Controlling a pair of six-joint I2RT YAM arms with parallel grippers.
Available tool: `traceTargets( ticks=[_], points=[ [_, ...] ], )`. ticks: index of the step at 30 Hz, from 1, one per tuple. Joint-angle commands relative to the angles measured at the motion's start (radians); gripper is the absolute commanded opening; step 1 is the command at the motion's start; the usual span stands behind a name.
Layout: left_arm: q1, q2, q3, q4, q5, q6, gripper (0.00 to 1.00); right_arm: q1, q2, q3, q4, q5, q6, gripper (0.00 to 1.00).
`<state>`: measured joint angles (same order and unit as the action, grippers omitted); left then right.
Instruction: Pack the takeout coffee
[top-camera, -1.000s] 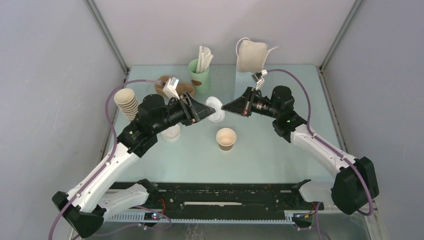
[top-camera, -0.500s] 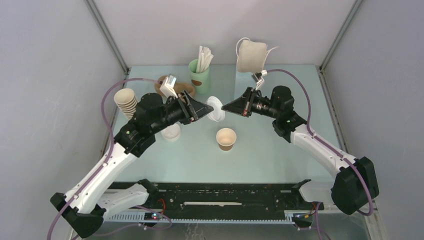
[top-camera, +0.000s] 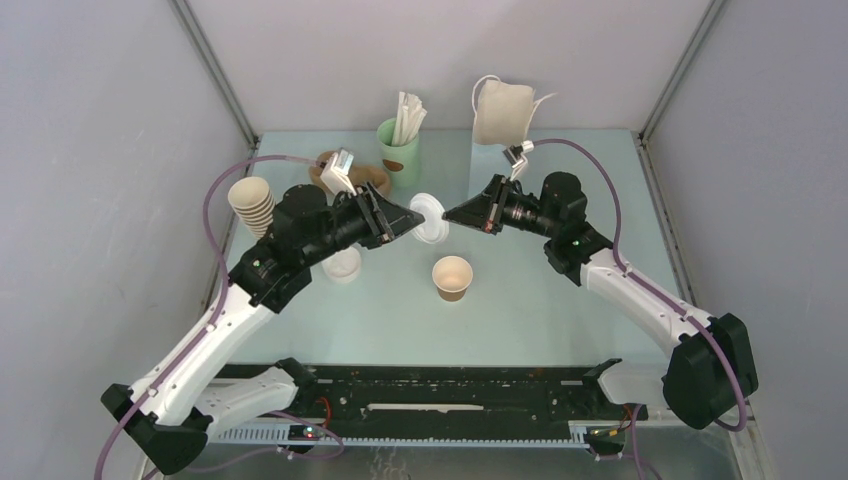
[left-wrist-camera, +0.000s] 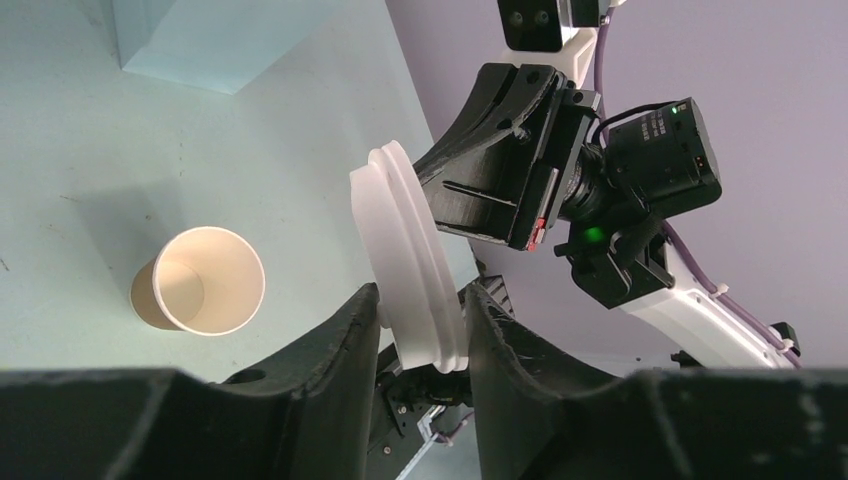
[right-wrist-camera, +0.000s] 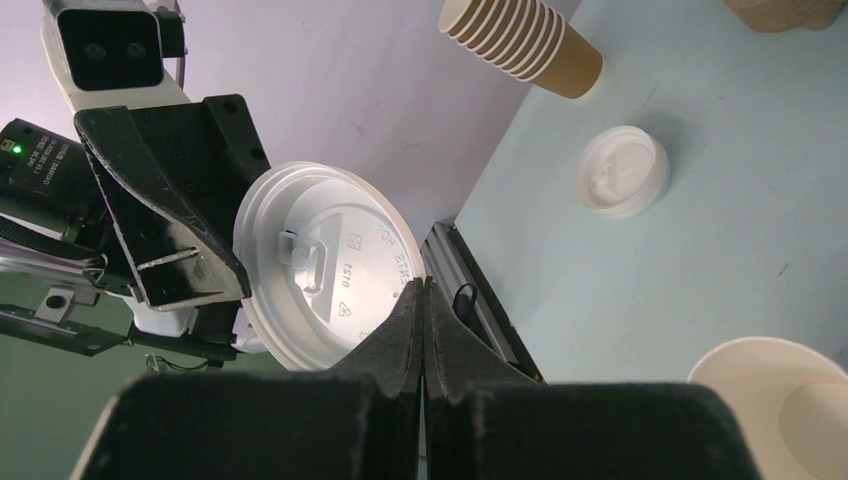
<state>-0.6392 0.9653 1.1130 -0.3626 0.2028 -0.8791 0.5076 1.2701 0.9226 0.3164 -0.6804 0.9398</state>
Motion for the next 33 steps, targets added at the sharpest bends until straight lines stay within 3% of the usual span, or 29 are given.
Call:
traceTargets(
  ticks=[1,7,15,18,26,33],
  points=[
    [-0.004,0.001,0.070,-0.019,-0.029,0.037,0.39,0.009,-0.006,0.012,0.015,0.010,-0.028,0.00],
    [-0.007,0.010,0.095,-0.064,-0.058,0.065,0.30,0.011,-0.007,0.012,0.007,0.017,-0.035,0.07],
    [-0.031,0.042,0.145,-0.154,-0.137,0.134,0.27,-0.009,-0.029,0.012,-0.043,0.010,-0.053,0.43],
    [-0.050,0.062,0.174,-0.206,-0.197,0.177,0.27,-0.044,-0.069,0.012,-0.127,0.017,-0.092,0.51],
    [-0.260,0.256,0.366,-0.489,-0.601,0.370,0.27,-0.178,-0.252,0.011,-0.593,0.170,-0.414,0.55],
    [-0.404,0.539,0.505,-0.661,-0.889,0.468,0.26,-0.237,-0.325,-0.061,-0.676,0.192,-0.497,0.55]
  ],
)
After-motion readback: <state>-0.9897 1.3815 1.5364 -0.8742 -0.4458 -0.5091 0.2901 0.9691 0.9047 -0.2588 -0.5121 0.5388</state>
